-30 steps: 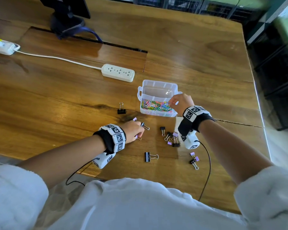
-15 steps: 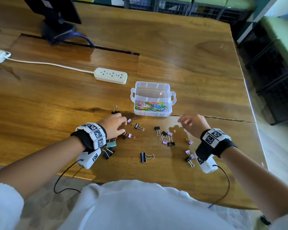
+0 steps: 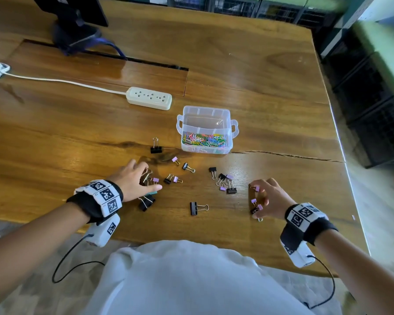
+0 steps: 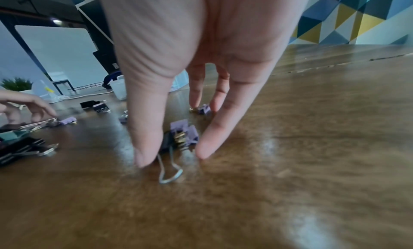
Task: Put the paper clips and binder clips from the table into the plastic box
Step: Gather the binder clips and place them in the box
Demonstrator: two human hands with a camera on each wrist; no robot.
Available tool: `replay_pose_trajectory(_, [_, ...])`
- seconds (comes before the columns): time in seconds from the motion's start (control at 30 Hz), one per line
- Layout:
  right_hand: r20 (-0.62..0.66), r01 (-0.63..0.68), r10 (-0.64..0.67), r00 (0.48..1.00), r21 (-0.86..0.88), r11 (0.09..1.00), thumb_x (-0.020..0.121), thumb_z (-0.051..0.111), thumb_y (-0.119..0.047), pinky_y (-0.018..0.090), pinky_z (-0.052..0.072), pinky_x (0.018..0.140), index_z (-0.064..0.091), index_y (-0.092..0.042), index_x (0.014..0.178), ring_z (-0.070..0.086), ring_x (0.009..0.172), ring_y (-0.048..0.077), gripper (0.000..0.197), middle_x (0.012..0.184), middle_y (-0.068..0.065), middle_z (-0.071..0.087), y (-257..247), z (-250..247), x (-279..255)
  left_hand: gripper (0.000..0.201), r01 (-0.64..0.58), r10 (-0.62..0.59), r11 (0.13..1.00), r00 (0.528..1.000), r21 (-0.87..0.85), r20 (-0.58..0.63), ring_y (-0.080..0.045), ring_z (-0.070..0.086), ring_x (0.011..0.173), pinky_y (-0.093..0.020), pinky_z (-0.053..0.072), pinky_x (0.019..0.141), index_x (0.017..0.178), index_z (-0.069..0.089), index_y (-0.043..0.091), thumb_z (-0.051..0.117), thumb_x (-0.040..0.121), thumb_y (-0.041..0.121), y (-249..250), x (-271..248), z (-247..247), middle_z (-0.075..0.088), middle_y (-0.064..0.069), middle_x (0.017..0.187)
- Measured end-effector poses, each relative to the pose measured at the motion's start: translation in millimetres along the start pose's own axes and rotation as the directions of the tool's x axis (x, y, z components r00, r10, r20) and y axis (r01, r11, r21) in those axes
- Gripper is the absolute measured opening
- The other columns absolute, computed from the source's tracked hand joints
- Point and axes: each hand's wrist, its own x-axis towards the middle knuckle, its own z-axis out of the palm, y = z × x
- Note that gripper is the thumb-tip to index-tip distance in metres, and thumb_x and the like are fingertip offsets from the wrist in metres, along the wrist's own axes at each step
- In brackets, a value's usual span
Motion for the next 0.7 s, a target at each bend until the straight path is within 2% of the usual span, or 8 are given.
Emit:
replay_pose_trajectory(0.13, [-0.031,0.018,-0.018,0.999,0.021,1.0,0.06,0.083,-0.016,0.011,0.039,0.06,0.051,-0.025,0.116,0.05,0.082,0.013,0.065,0.111,0.002,0.04,-7,7,5,0.095,0.01,-0.009,1.0,1.0,-0.019,0.009,-0.022,0.047,0.11,-0.036,0.051,0.082,0.136,0.028,0.03,0.054,0.061,0.082,1,-8,9,0.034,-0.002,0.125])
replay_pose_trajectory(0.27, [-0.045,-0.004,0.001,0.999,-0.046,0.999,0.062,0.078,-0.02,0.02,0.043,0.066,0.059,-0.026,0.096,0.049,0.085,0.016,0.039,0.1,-0.001,0.044,-16,9,11,0.098,0.0,0.001,0.999,1.0,0.054,-0.011,-0.023,0.04,0.115,-0.034,0.049,0.083,0.136,0.028,0.031,0.065,0.057,0.076,9,-14,17,0.03,-0.001,0.125])
replay_pose_trajectory(0.37, [-0.04,0.03,-0.034,0.999,-0.093,0.995,0.062,0.074,-0.02,0.023,0.047,0.064,0.057,-0.027,0.082,0.05,0.081,0.015,0.028,0.095,-0.002,0.045,-26,13,15,0.089,-0.01,0.016,0.996,0.997,0.084,-0.071,-0.027,0.037,0.12,-0.035,0.049,0.085,0.135,0.033,0.028,0.074,0.062,0.06,16,-15,23,0.025,-0.003,0.134])
replay_pose_trajectory(0.47, [-0.052,0.062,-0.07,0.996,-0.145,0.988,0.065,0.069,-0.02,0.024,0.039,0.065,0.053,-0.027,0.078,0.044,0.087,0.016,0.021,0.092,-0.005,0.042,-35,18,19,0.078,-0.062,0.065,0.997,0.996,0.046,-0.066,-0.026,0.037,0.119,-0.035,0.05,0.085,0.132,0.038,0.032,0.077,0.067,0.049,19,-13,25,0.029,-0.001,0.132])
replay_pose_trajectory(0.6, [-0.079,0.073,-0.088,0.993,-0.174,0.982,0.068,0.064,-0.02,0.027,0.037,0.069,0.051,-0.025,0.071,0.039,0.092,0.017,0.015,0.089,-0.005,0.043,-47,17,29,0.069,-0.105,0.107,0.994,0.993,0.042,-0.043,-0.023,0.037,0.113,-0.032,0.048,0.085,0.125,0.043,0.036,0.079,0.067,0.043,23,-9,23,0.036,0.004,0.127])
replay_pose_trajectory(0.7, [-0.095,0.083,-0.099,0.99,-0.167,0.983,0.069,0.066,-0.023,0.025,0.034,0.068,0.052,-0.026,0.069,0.044,0.09,0.019,0.014,0.081,-0.008,0.044,-56,12,36,0.064,-0.119,0.12,0.991,0.993,0.06,-0.015,-0.018,0.035,0.101,-0.032,0.044,0.086,0.115,0.046,0.033,0.081,0.063,0.044,26,-4,17,0.039,0.005,0.12])
